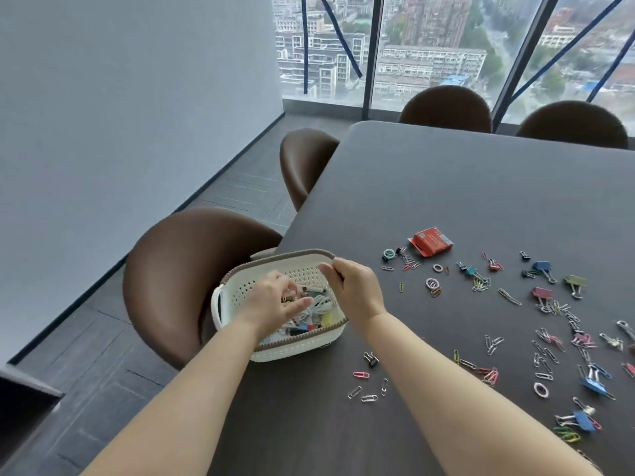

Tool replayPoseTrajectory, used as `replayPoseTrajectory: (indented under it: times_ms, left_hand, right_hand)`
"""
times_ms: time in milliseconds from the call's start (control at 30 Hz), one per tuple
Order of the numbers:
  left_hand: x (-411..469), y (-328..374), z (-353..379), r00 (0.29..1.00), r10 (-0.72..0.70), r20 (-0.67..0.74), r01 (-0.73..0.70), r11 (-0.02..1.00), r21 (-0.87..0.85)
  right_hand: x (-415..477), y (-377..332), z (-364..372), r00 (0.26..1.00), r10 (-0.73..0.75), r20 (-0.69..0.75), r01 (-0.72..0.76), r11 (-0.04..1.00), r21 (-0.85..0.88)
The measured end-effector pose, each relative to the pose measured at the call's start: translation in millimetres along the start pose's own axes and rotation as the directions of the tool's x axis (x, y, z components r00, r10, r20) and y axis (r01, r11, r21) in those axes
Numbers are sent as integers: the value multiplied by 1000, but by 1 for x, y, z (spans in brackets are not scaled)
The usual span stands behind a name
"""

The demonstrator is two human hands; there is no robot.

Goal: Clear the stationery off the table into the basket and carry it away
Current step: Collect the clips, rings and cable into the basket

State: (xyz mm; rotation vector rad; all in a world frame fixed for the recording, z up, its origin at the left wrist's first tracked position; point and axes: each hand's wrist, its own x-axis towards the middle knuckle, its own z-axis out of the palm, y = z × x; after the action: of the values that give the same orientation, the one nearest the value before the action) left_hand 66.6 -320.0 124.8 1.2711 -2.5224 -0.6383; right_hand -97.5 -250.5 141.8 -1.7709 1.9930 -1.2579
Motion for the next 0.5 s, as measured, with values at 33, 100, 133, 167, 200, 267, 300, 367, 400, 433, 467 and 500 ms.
replayPoseTrajectory:
  times_ms: [33, 100, 133, 167, 200, 267, 300, 367, 400, 433, 467, 500]
  left_hand:
    - [0, -7, -3, 998, -8, 54, 6, 999, 34]
    - [-1, -20, -9, 996, -24, 85, 11, 990, 142]
    - [-2, -27, -11, 996, -19, 88, 2, 983, 184]
    - [-3, -33, -12, 996, 8, 86, -25, 979, 203]
    - [-4, -38, -13, 996, 43, 79, -57, 980, 193]
    - [-5, -45, -13, 995, 89, 35, -92, 990, 107]
    - [-6, -48, -13, 994, 105, 0, -105, 992, 70]
    - [-8, -52, -13, 987, 146, -67, -142, 988, 60]
    - [-10, -55, -12, 981, 171, -94, -165, 984, 73]
    - [-12, -56, -12, 972, 205, -118, -194, 976, 101]
    - [-14, -57, -12, 962, 238, -134, -219, 965, 144]
    - [-16, -58, -11, 953, 265, -145, -236, 953, 188]
  right_hand:
    - [4, -3, 8, 1000, 10, 5, -10, 1000, -6]
    - [10, -8, 21, 1000, 18, 9, -18, 1000, -26]
    - [13, -9, 26, 1000, 18, 13, -18, 999, -43]
    - [15, -8, 31, 999, 26, 19, -24, 997, -67]
    - [17, -7, 35, 999, 41, 28, -38, 995, -92]
    - [18, -3, 43, 993, 85, 76, -73, 986, -151]
    - [18, -1, 46, 990, 94, 108, -73, 980, -184]
    - [17, 3, 48, 977, 119, 175, -77, 970, -232]
    - [15, 2, 48, 971, 135, 197, -85, 966, -245]
    - [12, 0, 46, 967, 153, 204, -98, 962, -256]
    - [9, -2, 43, 965, 171, 197, -112, 953, -280]
    - [5, -4, 40, 969, 178, 169, -117, 941, -317]
